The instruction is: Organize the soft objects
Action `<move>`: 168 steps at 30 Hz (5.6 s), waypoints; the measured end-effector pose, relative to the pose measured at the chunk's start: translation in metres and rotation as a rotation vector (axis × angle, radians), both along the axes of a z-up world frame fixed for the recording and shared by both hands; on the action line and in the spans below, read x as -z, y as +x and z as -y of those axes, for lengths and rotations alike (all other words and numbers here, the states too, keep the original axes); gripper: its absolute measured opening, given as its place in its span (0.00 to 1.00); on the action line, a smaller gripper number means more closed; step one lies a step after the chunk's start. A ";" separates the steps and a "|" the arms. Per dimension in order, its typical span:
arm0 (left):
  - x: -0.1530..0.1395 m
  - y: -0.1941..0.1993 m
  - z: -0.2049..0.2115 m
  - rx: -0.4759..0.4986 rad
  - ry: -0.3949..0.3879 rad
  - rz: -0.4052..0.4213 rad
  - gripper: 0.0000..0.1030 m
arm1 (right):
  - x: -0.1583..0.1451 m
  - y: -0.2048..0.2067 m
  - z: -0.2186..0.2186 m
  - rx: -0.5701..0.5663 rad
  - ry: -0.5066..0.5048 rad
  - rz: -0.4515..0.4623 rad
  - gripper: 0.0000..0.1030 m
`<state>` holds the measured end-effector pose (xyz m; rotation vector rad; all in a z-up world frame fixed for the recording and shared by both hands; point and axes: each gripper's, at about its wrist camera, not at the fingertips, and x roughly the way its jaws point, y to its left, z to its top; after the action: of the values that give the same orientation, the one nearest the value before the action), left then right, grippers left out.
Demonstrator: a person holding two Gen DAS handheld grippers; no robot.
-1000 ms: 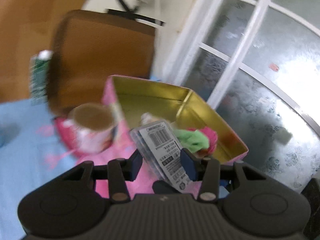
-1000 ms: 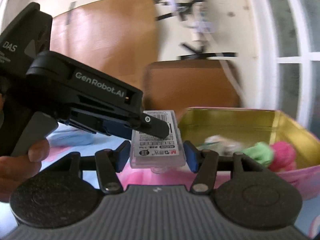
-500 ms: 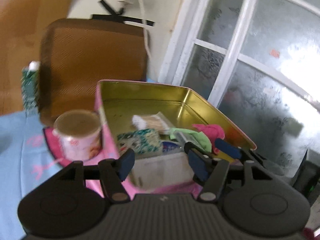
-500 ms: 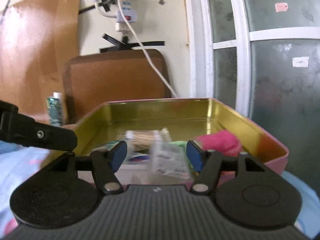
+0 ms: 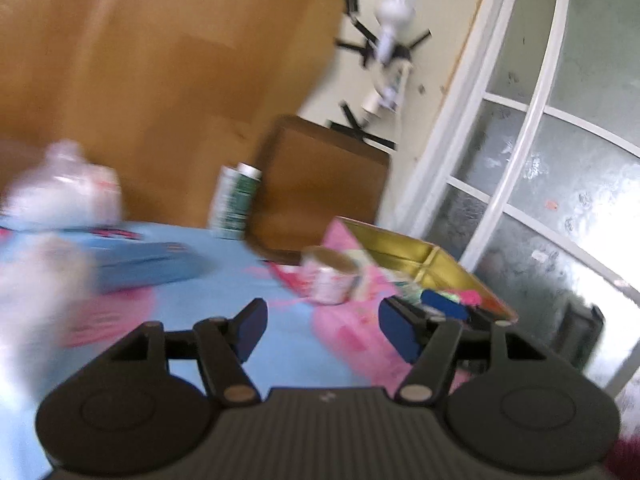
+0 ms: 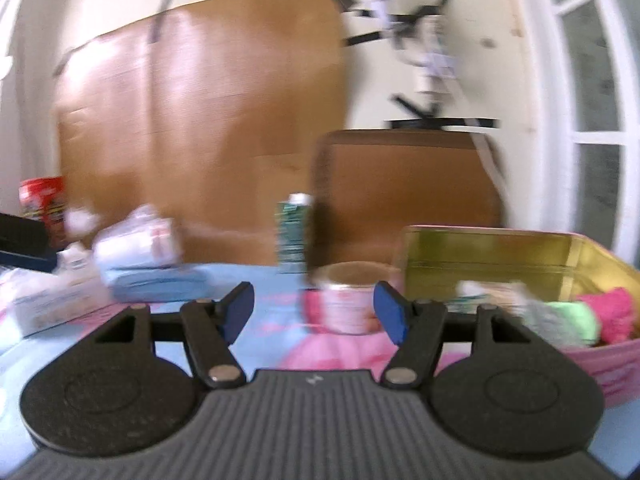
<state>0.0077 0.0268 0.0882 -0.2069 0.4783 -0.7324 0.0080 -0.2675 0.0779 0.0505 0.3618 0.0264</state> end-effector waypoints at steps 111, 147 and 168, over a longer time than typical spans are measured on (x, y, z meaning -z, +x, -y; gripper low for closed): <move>0.076 0.026 0.032 -0.324 0.152 0.088 1.00 | 0.045 0.023 -0.013 -0.137 0.311 -0.296 0.68; 0.078 0.026 0.033 -0.319 0.147 0.080 1.00 | 0.045 0.023 -0.014 -0.136 0.313 -0.296 0.69; 0.077 0.026 0.033 -0.317 0.145 0.083 1.00 | 0.046 0.023 -0.014 -0.137 0.313 -0.297 0.69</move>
<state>0.0340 -0.0059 0.0109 -0.1117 0.4055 -0.3929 0.0306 -0.2537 0.0322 0.3418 0.6558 0.2126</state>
